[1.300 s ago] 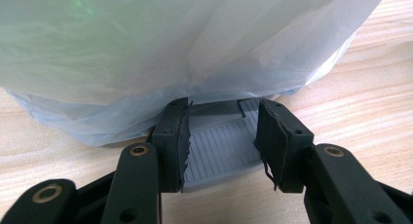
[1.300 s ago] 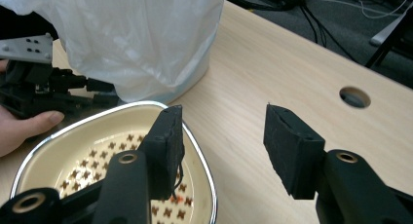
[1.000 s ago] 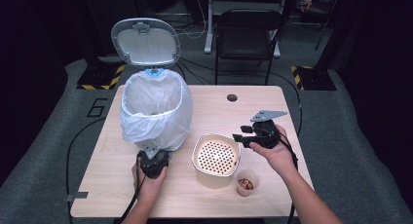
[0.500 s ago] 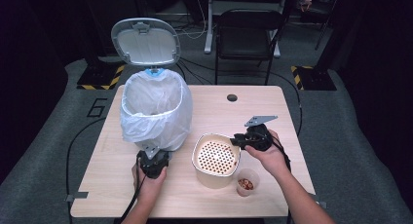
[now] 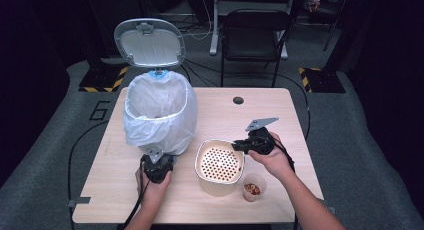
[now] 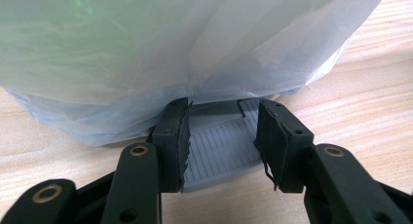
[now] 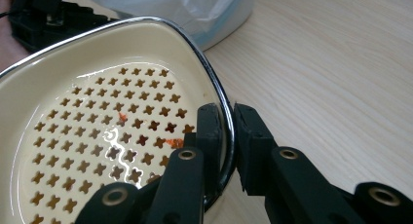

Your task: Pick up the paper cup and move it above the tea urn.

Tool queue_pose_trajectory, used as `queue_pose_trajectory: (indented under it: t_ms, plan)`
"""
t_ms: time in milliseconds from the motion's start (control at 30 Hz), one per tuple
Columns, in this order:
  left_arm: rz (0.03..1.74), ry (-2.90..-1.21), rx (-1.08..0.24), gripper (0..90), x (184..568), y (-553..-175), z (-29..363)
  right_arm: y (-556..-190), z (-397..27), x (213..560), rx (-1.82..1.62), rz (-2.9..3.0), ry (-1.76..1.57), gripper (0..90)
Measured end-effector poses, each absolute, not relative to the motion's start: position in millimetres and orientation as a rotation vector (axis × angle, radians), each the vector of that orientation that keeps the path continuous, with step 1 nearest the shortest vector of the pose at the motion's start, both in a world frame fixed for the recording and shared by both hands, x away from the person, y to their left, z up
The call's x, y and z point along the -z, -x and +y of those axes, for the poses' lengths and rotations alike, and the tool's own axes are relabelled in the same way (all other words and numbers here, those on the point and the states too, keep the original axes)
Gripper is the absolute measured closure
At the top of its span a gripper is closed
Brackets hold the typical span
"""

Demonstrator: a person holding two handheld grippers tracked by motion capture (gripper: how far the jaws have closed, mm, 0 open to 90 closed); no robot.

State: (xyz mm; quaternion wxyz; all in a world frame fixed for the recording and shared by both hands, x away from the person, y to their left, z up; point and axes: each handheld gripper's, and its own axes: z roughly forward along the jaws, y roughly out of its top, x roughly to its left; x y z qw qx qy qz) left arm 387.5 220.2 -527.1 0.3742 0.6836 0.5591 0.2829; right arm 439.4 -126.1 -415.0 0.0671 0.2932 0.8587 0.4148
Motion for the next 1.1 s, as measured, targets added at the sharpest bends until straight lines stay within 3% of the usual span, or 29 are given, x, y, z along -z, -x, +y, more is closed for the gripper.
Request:
queue_pose_trajectory:
  t_ms: [367, 467, 500, 633, 1100]
  plan:
    - [1.432, -1.749, -0.723, 55.5, 527.1, -387.4, 220.2, -430.3, -110.9, 415.4, -1.278, 2.673, -0.773, 81.3]
    - [1.432, -1.750, -0.723, 55.5, 527.0, -387.4, 220.2, -427.5, -109.1, 415.1, -1.283, 2.673, -0.755, 74.1]
    - [1.431, -1.752, -0.725, 55.6, 527.0, -387.4, 220.4, -425.9, -109.3, 414.1, -1.289, 2.655, -0.754, 67.0]
    - [1.435, -1.746, -0.721, 55.5, 527.2, -387.4, 220.0, -422.1, -113.9, 408.5, -1.324, 2.630, -0.755, 59.0]
    - [1.435, -1.746, -0.722, 55.6, 527.1, -387.4, 220.0, -392.5, -156.8, 399.6, -1.328, 2.513, -0.792, 41.6]
